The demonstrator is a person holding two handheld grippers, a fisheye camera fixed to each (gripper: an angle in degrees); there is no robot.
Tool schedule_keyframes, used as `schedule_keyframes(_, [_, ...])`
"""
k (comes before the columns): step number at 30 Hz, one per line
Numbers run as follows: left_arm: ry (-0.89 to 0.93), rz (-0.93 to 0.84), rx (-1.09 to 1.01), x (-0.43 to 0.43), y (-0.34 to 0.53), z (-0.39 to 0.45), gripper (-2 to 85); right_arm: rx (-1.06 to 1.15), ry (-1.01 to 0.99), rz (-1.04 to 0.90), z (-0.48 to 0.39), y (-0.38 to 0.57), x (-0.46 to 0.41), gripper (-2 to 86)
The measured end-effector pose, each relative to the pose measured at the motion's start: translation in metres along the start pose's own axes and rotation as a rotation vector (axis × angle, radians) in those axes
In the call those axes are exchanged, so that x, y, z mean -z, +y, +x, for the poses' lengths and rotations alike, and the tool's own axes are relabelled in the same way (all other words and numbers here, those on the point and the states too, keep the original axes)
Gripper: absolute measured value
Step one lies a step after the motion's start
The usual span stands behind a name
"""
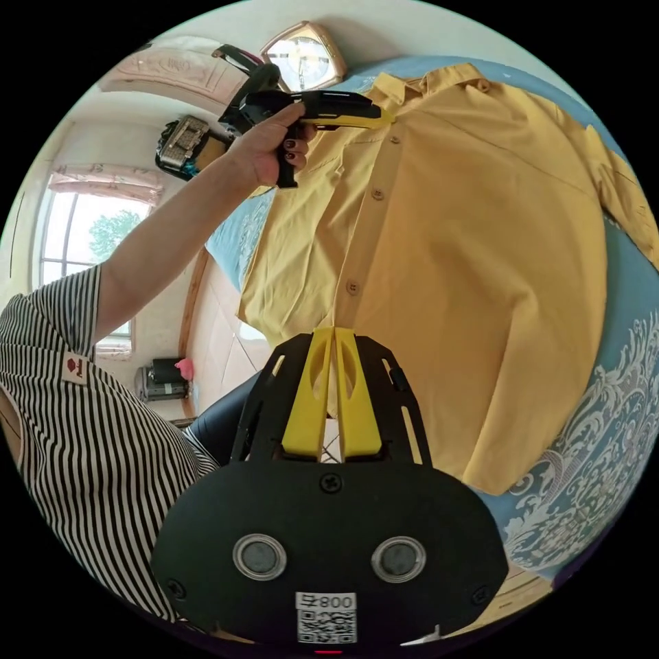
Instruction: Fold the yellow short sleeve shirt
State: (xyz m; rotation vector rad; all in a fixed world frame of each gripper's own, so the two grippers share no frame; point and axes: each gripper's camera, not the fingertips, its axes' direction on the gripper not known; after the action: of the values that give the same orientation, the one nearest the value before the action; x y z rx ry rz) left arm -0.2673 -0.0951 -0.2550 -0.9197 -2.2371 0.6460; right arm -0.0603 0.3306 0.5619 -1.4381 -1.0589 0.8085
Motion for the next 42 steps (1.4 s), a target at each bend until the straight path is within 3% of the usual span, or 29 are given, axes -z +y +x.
schedule_keyframes(5, [-0.046, -0.050, 0.030, -0.009, 0.000, -0.014, 2.4, -0.008, 0.044, -0.100, 0.011, -0.010, -0.027, 0.3])
schedule_keyframes(14, [-0.049, 0.070, 0.012, 0.018, -0.025, -0.010, 5.7, -0.016, -0.015, -0.139, 0.021, -0.015, -0.052, 0.3])
schedule_keyframes(22, [-0.262, 0.150, -0.057, 0.027, -0.080, 0.021, 6.5, -0.016, -0.078, -0.131, 0.034, -0.017, -0.059, 0.3])
schedule_keyframes(28, [-0.462, 0.062, -0.187, 0.020, -0.095, 0.051, 4.0, -0.023, -0.138, -0.110, 0.046, -0.015, -0.066, 0.2])
schedule_keyframes(32, [-0.484, 0.034, -0.215, 0.022, -0.092, 0.060, 2.4, -0.032, -0.167, -0.099, 0.053, -0.014, -0.070, 0.2])
schedule_keyframes(42, [-0.384, 0.204, -0.270, 0.106, -0.050, 0.092, 1.7, 0.024, -0.202, -0.029, 0.043, -0.009, -0.055, 0.3])
